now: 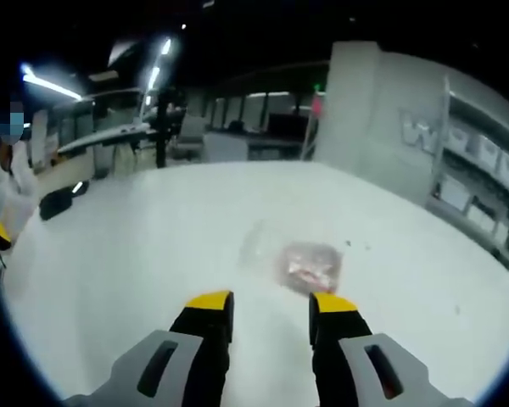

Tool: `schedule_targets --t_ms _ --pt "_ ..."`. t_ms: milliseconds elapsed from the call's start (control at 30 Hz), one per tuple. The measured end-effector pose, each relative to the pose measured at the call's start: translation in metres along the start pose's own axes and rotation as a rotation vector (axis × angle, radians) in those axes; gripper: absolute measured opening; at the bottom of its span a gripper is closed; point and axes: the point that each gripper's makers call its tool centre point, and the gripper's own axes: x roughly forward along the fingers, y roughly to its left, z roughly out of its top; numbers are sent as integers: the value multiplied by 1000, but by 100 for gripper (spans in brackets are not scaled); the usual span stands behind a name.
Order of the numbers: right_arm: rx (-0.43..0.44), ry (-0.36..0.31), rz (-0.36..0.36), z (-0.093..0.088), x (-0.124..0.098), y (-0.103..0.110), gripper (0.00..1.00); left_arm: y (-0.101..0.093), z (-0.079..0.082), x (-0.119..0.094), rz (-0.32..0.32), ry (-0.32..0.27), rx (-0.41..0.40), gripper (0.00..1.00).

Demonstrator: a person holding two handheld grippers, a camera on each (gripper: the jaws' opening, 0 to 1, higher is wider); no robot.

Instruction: Open the resealable bag by pulling the two sides of the seal apart until the entire bag opening is separated and visibly accessible.

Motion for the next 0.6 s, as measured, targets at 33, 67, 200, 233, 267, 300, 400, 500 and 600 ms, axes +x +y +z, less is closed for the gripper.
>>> schedule_targets --t_ms 33,67,200,233,267,300,400,500,600 --pt "-4 -1 1 1 1 0 33 0 0 0 0 0 0 82" --pt "-9 -1 1 1 2 -2 32 0 0 1 0 0 -1 82" --pt "-20 -8 6 4 4 -3 32 0 1 1 2 1 0 82" --pt "-24 -11 7 5 4 -2 32 1 1 2 2 2 0 82" --pt "-29 -13 7 5 5 -2 31 1 1 2 2 3 0 82" --pt "-37 -12 7 4 5 -2 31 1 1 3 2 4 0 82" --pt "-38 -8 9 3 9 -2 31 1 1 4 -1 4 1 82" --pt "-42 -8 16 3 11 -1 30 1 2 6 -3 2 0 82" --pt "-54 -19 21 7 14 0 30 2 2 7 -1 5 1 82"
